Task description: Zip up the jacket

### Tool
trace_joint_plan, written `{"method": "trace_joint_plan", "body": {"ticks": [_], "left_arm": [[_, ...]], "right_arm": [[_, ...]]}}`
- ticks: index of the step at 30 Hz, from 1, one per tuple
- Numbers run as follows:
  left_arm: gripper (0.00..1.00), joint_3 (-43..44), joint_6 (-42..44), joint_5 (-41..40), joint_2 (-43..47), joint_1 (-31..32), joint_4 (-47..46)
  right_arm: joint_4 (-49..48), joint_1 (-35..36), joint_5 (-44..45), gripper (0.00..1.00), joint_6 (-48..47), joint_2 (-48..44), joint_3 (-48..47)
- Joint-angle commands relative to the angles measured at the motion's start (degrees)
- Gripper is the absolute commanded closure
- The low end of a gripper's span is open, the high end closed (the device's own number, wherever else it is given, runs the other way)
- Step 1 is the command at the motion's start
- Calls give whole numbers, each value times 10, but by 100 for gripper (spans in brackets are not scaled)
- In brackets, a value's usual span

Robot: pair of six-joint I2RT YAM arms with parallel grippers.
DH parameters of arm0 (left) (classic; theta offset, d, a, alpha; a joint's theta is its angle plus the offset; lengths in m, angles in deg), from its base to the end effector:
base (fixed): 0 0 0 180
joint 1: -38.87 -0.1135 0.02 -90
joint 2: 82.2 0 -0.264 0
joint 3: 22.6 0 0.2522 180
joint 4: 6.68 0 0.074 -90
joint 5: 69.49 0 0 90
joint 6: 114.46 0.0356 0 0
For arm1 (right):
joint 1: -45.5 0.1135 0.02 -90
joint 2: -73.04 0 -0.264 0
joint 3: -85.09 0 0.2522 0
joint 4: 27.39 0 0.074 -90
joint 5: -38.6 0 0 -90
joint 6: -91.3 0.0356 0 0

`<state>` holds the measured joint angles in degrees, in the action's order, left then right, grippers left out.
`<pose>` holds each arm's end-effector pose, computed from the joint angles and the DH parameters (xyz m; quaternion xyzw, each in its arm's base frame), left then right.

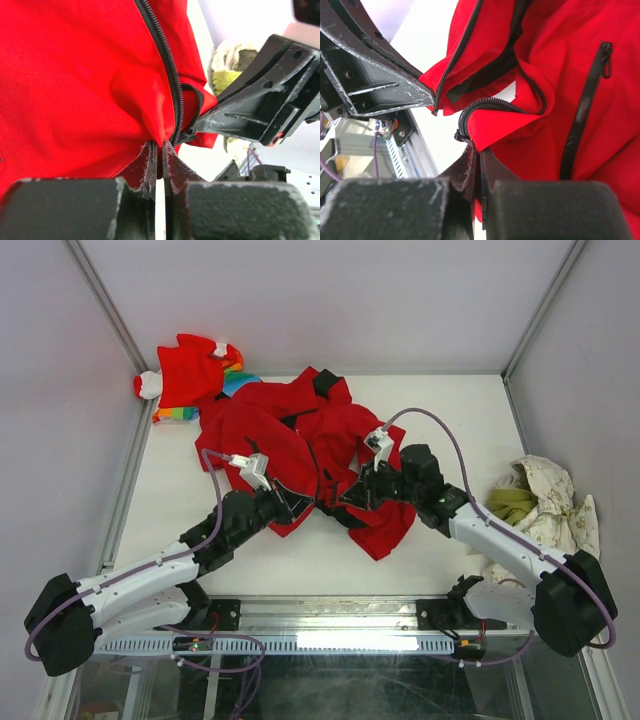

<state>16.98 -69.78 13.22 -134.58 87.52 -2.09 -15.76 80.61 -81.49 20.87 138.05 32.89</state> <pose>0.1415 -0.1540 0.2341 -0.0143 0.8050 -0.3971 0.4406 0.1941 0.1583 0.2535 -0.2490 0.7855 0.4340 0.3642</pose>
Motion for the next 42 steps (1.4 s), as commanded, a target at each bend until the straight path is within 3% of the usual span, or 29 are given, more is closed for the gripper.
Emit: {"method": "trace_joint_plan", "body": {"ticks": [1,7,18,42], "left_arm": [[100,-30,-6,10,0,-5,-181],[100,-74,-17,-2,-4,-6,-279],[100,-101,-6,27,-40,-6,-379],[100,-109,6,40,-56,-6,-405]], "right_arm": [[54,4,-67,100,3,20,-54],[86,13,-57,100,23,28,-77],[13,27,-64,100,96,25,-62],[13,27,-25,100,160,16,-59]]}}
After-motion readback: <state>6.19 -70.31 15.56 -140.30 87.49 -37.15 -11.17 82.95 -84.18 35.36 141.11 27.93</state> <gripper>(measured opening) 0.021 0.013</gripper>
